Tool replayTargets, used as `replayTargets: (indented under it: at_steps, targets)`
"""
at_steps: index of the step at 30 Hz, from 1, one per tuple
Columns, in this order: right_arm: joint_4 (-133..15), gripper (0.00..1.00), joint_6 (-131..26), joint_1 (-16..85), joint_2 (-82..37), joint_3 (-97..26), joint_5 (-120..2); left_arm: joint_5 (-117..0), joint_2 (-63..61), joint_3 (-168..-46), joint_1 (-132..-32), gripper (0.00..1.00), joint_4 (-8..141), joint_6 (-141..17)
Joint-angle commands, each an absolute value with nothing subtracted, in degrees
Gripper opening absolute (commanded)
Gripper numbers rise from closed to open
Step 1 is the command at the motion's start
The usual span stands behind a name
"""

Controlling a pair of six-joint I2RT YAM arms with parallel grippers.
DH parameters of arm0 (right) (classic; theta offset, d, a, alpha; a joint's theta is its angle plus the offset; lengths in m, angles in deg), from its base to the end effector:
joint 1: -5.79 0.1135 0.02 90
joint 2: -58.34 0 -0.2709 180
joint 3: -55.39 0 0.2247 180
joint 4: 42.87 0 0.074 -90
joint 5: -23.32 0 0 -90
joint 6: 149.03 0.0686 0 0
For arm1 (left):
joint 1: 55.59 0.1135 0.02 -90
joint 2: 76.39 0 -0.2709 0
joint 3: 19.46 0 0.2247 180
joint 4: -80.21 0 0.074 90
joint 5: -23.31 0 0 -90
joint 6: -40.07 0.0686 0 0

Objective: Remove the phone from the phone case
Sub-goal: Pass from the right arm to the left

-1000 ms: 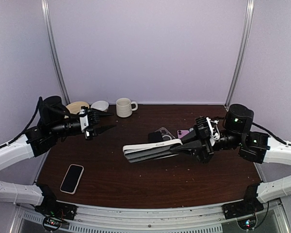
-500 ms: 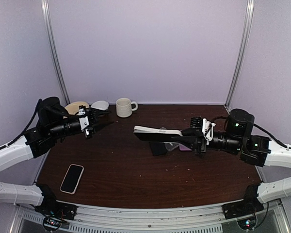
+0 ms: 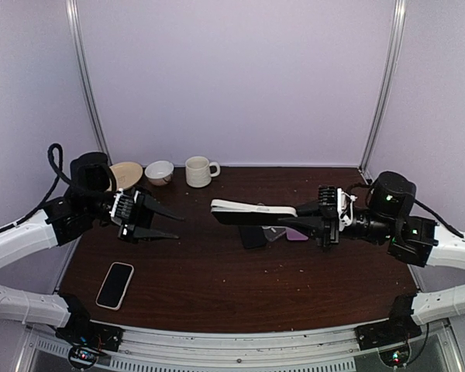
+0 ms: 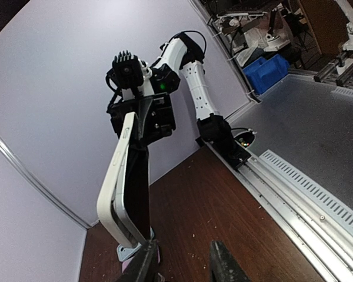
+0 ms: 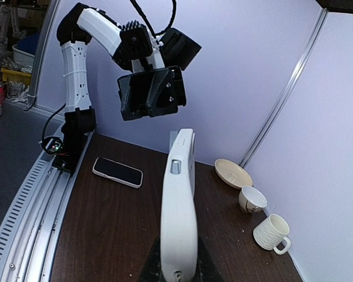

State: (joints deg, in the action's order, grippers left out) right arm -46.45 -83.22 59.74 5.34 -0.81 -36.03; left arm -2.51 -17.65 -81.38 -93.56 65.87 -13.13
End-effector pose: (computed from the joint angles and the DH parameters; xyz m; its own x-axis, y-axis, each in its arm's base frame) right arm 0.0979 0.1939 0.3415 0.4044 -0.0435 -0.9136 -0.9097 0.0837 -0.4067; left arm 0.1242 -0.1752 0.3374 0.4554 -0.0245 -0.8900 0.8634 -0.2315 0.4482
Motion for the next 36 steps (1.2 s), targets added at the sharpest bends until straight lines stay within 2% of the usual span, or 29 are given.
replayTargets:
  at_steps: [1, 9, 16, 28, 32, 36]
  targets:
    - [-38.6, 0.0, -80.6, 59.5, 6.8, -1.2, -29.5, 6.7, -15.9, -83.6, -93.6, 0.33, 65.5, -16.6]
    - [-30.9, 0.0, -76.3, 59.5, 2.3, -2.0, -25.1, 7.6, -14.2, -83.4, -95.8, 0.33, 66.4, -17.4]
    - [-25.6, 0.0, -73.9, 59.6, -1.9, -3.2, -22.9, 2.2, -13.2, -80.9, -97.1, 0.33, 77.2, -24.2]
    - [-23.6, 0.0, -72.6, 59.8, -3.1, -3.3, -22.2, -0.8, -12.4, -80.8, -97.6, 0.33, 77.8, -24.7]
    - [-23.5, 0.0, -72.3, 60.2, -3.6, -3.5, -21.5, -3.6, -11.8, -80.7, -97.6, 0.41, 79.5, -27.8]
    - [-24.0, 0.0, -72.8, 60.8, -4.4, -4.0, -21.2, -4.8, -11.6, -80.2, -97.6, 0.44, 81.3, -28.9]
